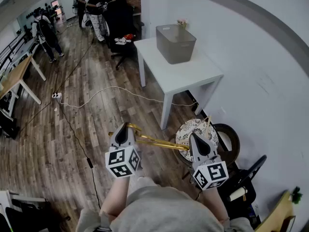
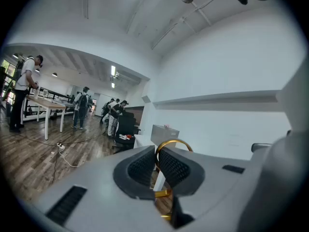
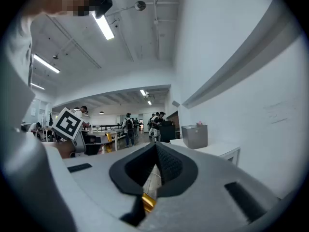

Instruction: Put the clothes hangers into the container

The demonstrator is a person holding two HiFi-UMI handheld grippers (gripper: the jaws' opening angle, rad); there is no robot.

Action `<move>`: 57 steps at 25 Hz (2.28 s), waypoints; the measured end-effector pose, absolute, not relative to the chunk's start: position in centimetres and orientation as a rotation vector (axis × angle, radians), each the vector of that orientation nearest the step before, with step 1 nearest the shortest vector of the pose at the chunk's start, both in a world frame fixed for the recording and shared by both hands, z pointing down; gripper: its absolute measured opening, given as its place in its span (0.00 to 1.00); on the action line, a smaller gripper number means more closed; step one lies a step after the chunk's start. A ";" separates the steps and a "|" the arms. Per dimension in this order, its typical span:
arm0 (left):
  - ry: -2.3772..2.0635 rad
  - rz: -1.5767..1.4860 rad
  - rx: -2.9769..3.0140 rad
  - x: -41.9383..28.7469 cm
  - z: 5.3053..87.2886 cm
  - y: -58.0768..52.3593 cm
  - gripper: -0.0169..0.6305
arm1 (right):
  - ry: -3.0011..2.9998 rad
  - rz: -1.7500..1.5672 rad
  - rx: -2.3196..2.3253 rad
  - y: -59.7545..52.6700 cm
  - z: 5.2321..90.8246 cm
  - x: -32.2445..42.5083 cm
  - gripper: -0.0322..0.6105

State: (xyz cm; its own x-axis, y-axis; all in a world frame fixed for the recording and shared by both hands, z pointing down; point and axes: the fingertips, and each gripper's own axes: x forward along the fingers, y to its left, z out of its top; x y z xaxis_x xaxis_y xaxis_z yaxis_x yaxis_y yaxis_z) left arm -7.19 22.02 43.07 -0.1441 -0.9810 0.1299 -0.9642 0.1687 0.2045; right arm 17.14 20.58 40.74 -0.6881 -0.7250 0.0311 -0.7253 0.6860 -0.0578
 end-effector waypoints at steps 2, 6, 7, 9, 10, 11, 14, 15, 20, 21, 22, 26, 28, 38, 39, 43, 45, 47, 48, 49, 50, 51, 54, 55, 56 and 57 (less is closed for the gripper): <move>-2.201 -0.113 1.885 -6.6 43.0 22.4 0.06 | -2.880 0.108 1.246 21.0 40.7 17.7 0.05; -2.186 -0.122 1.893 -5.6 43.0 22.7 0.06 | -2.876 0.105 1.266 21.3 40.8 18.6 0.05; -2.185 -0.119 1.895 -5.4 43.1 22.8 0.06 | -2.875 0.103 1.270 21.4 40.8 18.7 0.05; -2.182 -0.114 1.901 -5.1 43.1 22.8 0.06 | -2.870 0.103 1.280 21.5 41.0 19.1 0.05; -2.181 -0.114 1.905 -5.0 43.0 22.8 0.06 | -2.869 0.106 1.286 21.5 41.1 19.2 0.05; -2.179 -0.115 1.909 -4.9 42.9 22.7 0.06 | -2.867 0.110 1.292 21.5 41.2 19.3 0.05; -2.172 -0.118 1.916 -4.8 42.8 22.5 0.06 | -2.863 0.109 1.303 21.5 41.2 19.4 0.05; -2.170 -0.117 1.917 -4.7 42.8 22.4 0.06 | -2.862 0.106 1.301 21.4 41.2 19.4 0.05; -2.160 -0.109 1.918 -4.5 43.1 22.1 0.06 | -2.854 0.092 1.301 21.5 41.4 19.2 0.05; -2.159 -0.108 1.919 -4.4 43.1 22.0 0.06 | -2.854 0.097 1.304 21.5 41.5 19.2 0.05; -2.157 -0.108 1.920 -4.4 43.2 21.8 0.06 | -2.855 0.106 1.305 21.4 41.6 19.2 0.05; -2.144 -0.091 1.933 -3.9 43.6 21.0 0.06 | -2.844 0.143 1.324 20.4 41.9 19.6 0.05; -2.133 -0.077 1.937 -3.9 43.9 20.5 0.06 | -2.832 0.150 1.343 19.8 42.3 19.7 0.05; -2.102 -0.053 1.933 -5.5 45.2 15.4 0.06 | -2.808 0.167 1.338 14.9 43.1 17.7 0.05; -2.101 -0.053 1.935 -5.8 45.3 14.7 0.06 | -2.806 0.165 1.336 14.3 43.2 17.3 0.05; -2.093 -0.054 1.946 -7.4 45.5 11.6 0.06 | -2.794 0.156 1.351 11.3 43.4 15.8 0.05; -2.087 -0.051 1.952 -8.2 45.7 9.6 0.06 | -2.787 0.159 1.367 9.3 43.6 15.1 0.05; -2.081 -0.043 1.954 -9.0 45.6 7.5 0.06 | -2.780 0.162 1.378 7.2 43.5 14.3 0.05; -2.079 -0.038 1.957 -9.4 45.5 6.4 0.06 | -2.776 0.162 1.382 6.2 43.4 13.9 0.05; -2.078 -0.036 1.962 -9.9 45.2 5.3 0.06 | -2.773 0.161 1.385 5.2 43.2 13.5 0.05; -2.076 -0.036 1.969 -10.3 44.9 4.2 0.06 | -2.771 0.158 1.390 4.3 43.0 13.0 0.05; -2.075 -0.038 1.977 -10.8 44.6 3.1 0.06 | -2.769 0.154 1.397 3.4 42.7 12.6 0.05; -2.070 -0.046 2.001 -12.2 43.6 -0.2 0.06 | -2.763 0.147 1.422 0.6 42.0 11.3 0.05; -2.067 -0.047 2.008 -12.5 43.4 -1.3 0.06 | -2.760 0.144 1.428 -0.3 41.8 10.9 0.05; -2.064 -0.046 2.016 -12.8 43.3 -2.3 0.06 | -2.756 0.142 1.434 -1.1 41.7 10.5 0.05; -2.059 -0.045 2.023 -13.1 43.1 -3.3 0.06 | -2.752 0.140 1.440 -1.9 41.6 10.2 0.05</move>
